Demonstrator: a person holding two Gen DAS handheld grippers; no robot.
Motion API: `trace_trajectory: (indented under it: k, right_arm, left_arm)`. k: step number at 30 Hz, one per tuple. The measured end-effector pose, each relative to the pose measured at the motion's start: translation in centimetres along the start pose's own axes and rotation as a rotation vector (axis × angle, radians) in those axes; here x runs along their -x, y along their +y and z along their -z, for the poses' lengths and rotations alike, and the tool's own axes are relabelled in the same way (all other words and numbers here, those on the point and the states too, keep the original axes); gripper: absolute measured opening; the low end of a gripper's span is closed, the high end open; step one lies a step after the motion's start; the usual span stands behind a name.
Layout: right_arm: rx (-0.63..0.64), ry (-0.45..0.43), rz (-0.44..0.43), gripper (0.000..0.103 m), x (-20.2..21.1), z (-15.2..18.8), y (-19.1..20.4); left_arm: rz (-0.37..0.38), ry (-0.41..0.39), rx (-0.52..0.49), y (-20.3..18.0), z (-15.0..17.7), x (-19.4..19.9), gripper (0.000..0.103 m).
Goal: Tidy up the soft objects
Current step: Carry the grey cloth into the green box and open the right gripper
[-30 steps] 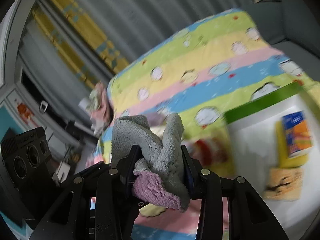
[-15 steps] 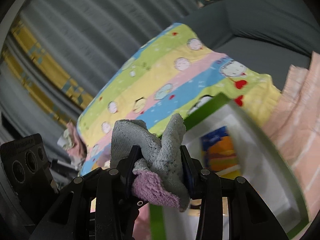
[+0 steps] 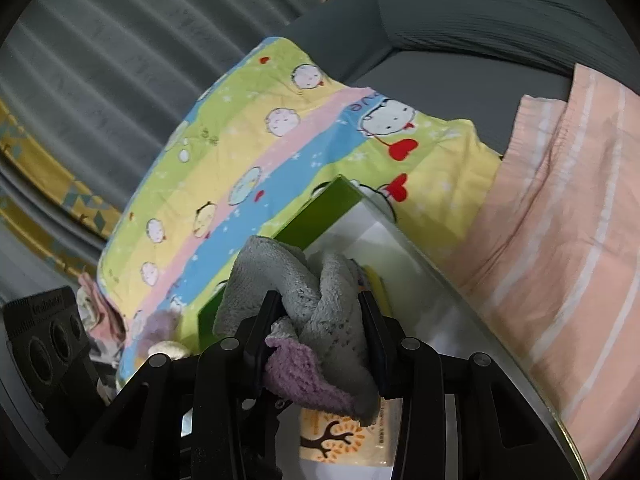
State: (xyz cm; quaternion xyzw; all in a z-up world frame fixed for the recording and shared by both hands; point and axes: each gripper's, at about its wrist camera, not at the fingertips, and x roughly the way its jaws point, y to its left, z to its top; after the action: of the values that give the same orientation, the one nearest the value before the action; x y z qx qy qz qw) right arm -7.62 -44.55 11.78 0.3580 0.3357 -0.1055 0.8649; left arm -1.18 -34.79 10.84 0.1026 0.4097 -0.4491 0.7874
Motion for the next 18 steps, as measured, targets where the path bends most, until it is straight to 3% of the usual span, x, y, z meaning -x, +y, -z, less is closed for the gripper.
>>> trace_trajectory:
  k: [7, 13, 15, 17, 18]
  right_arm:
    - [0.008, 0.040, 0.055, 0.042, -1.1, 0.3, -0.4]
    - [0.043, 0.048, 0.084, 0.042, -1.0, 0.7, 0.2]
    - [0.060, 0.046, 0.091, 0.051, -0.8, 0.9, 0.5]
    - [0.084, 0.050, 0.095, 0.079, -0.4, 1.4, 1.0]
    - [0.098, 0.037, 0.079, 0.082, 0.0, 1.7, 1.4]
  left_arm:
    - [-0.020, 0.053, 0.042, 0.5, 0.9, -0.9, 0.038]
    - [-0.073, 0.047, 0.039, 1.1, 2.0, 0.8, 0.059]
    - [-0.089, 0.035, 0.048, 1.5, 2.5, 1.8, 0.062]
    - [-0.111, 0.025, 0.063, 2.0, 3.0, 2.7, 0.065]
    - [-0.118, 0.018, 0.069, 2.2, 3.2, 3.2, 0.070]
